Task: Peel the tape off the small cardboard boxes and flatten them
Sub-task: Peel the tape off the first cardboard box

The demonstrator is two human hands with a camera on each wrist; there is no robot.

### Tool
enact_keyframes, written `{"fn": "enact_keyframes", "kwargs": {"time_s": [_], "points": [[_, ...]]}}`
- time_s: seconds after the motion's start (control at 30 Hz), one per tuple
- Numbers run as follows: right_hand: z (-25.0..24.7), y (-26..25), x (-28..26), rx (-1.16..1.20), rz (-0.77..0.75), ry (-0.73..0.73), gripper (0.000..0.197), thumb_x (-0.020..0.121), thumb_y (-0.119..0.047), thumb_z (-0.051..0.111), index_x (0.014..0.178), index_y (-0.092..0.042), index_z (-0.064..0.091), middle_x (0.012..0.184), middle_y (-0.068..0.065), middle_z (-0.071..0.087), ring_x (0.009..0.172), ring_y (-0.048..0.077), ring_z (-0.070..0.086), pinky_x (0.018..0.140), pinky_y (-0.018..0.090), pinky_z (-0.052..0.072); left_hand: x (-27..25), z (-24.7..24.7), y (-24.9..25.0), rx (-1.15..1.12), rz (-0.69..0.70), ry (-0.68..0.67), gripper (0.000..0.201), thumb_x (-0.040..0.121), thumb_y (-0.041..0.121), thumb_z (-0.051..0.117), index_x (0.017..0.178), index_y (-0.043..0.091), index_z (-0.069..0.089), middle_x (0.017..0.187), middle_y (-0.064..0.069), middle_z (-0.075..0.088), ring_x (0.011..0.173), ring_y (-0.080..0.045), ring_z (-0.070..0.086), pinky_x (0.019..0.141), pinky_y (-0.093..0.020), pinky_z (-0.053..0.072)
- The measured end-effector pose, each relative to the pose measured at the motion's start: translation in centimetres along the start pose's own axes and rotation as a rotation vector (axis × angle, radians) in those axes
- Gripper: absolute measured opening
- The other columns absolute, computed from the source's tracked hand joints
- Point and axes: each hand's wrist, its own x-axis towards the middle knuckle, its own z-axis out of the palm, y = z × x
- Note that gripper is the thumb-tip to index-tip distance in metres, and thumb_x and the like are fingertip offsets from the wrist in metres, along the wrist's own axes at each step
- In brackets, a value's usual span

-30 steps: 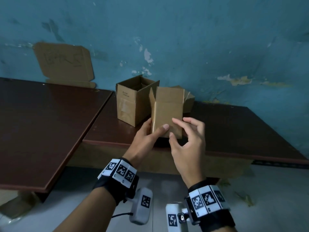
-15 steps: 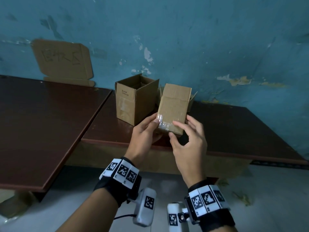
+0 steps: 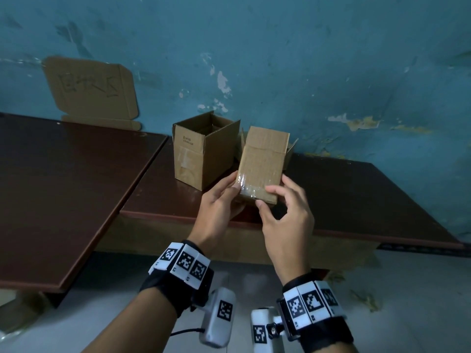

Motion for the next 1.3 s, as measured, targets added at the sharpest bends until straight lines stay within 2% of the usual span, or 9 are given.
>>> {"fn": "enact_keyframes", "kwargs": {"time_s": [0.2, 0.37, 0.57, 0.73, 0.87, 0.93, 1.13, 1.23, 1.3], "points": [[-0.09, -0.04, 0.06, 0.02, 0.007, -0.008, 0.026, 0.084, -0.002, 0.087, 0.104, -0.013, 0.075, 0.146, 0.003, 0.062, 0.136, 0.007, 0.055, 0.109, 0.005, 0.038, 0.01, 0.07, -0.06, 0.006, 0.004, -0.001, 0.037, 0.113, 0.018, 0.049, 0.148, 0.023, 0.062, 0.131, 0.0, 0.076, 0.129, -0.018, 0.068, 0.115, -0.045, 0.051], [0.03, 0.11, -0.04, 0.071, 0.043, 0.001, 0.037, 0.084, -0.003, 0.087, 0.116, -0.012, 0.07, 0.147, -0.001, 0.062, 0.137, 0.012, 0.058, 0.111, 0.038, 0.054, 0.1, 0.11, -0.23, 0.004, -0.001, 0.006, 0.037, 0.113, 0.019, 0.049, 0.148, 0.024, 0.062, 0.134, -0.001, 0.074, 0.132, -0.02, 0.066, 0.117, -0.049, 0.05], [0.05, 0.23, 0.03, 0.01, -0.024, 0.01, 0.022, 0.083, 0.001, 0.086, 0.096, -0.009, 0.072, 0.145, 0.007, 0.064, 0.136, 0.001, 0.052, 0.112, 0.013, 0.041, -0.01, 0.29, -0.28, 0.008, 0.001, -0.001, 0.039, 0.113, 0.021, 0.05, 0.151, 0.023, 0.06, 0.136, 0.0, 0.073, 0.132, -0.017, 0.066, 0.118, -0.048, 0.049], [-0.03, 0.1, 0.07, 0.004, -0.011, -0.005, 0.023, 0.084, 0.004, 0.084, 0.086, -0.01, 0.067, 0.146, 0.005, 0.063, 0.141, 0.005, 0.052, 0.111, 0.01, 0.04, -0.35, 0.62, -0.02, 0.016, 0.017, -0.007, 0.042, 0.109, 0.023, 0.059, 0.151, 0.025, 0.058, 0.137, 0.002, 0.072, 0.131, -0.013, 0.066, 0.112, -0.037, 0.053], [0.03, 0.02, -0.05, 0.077, 0.047, -0.009, 0.032, 0.086, -0.004, 0.085, 0.113, -0.013, 0.07, 0.148, -0.004, 0.061, 0.137, 0.011, 0.059, 0.108, 0.037, 0.056, -0.49, 0.76, 0.01, -0.01, 0.03, 0.023, 0.041, 0.106, 0.024, 0.064, 0.147, 0.025, 0.06, 0.132, 0.005, 0.074, 0.124, -0.009, 0.07, 0.106, -0.032, 0.055], [0.03, 0.02, -0.05, 0.075, 0.022, -0.011, 0.031, 0.088, -0.006, 0.084, 0.117, -0.011, 0.074, 0.147, 0.0, 0.063, 0.136, 0.011, 0.061, 0.107, 0.04, 0.057, -0.42, 0.8, 0.02, -0.012, 0.033, 0.032, 0.039, 0.106, 0.022, 0.064, 0.145, 0.024, 0.061, 0.129, 0.005, 0.076, 0.12, -0.007, 0.071, 0.1, -0.027, 0.057], [-0.11, -0.23, 0.03, -0.011, -0.033, 0.025, 0.008, 0.091, -0.003, 0.08, 0.093, -0.006, 0.073, 0.14, 0.009, 0.067, 0.133, 0.012, 0.061, 0.105, 0.007, 0.043, -0.43, 0.79, -0.12, 0.027, 0.05, 0.022, 0.041, 0.106, 0.022, 0.065, 0.147, 0.023, 0.06, 0.129, 0.008, 0.074, 0.112, 0.003, 0.071, 0.082, -0.012, 0.057], [-0.06, -0.06, 0.19, -0.032, 0.006, 0.051, 0.006, 0.092, -0.004, 0.079, 0.094, -0.007, 0.075, 0.138, 0.008, 0.069, 0.13, 0.016, 0.064, 0.105, 0.021, 0.051, -0.47, 0.88, -0.18, 0.052, 0.056, 0.022, 0.041, 0.105, 0.023, 0.066, 0.146, 0.025, 0.061, 0.128, 0.011, 0.073, 0.112, 0.004, 0.071, 0.084, -0.012, 0.057], [0.02, -0.04, 0.24, -0.057, 0.009, 0.051, 0.005, 0.093, -0.006, 0.079, 0.095, -0.008, 0.075, 0.139, 0.008, 0.068, 0.13, 0.016, 0.064, 0.105, 0.017, 0.049, -0.36, 0.94, -0.31, 0.062, 0.058, 0.029, 0.042, 0.105, 0.024, 0.067, 0.146, 0.026, 0.061, 0.128, 0.012, 0.073, 0.113, 0.004, 0.071, 0.084, -0.013, 0.058]]}}
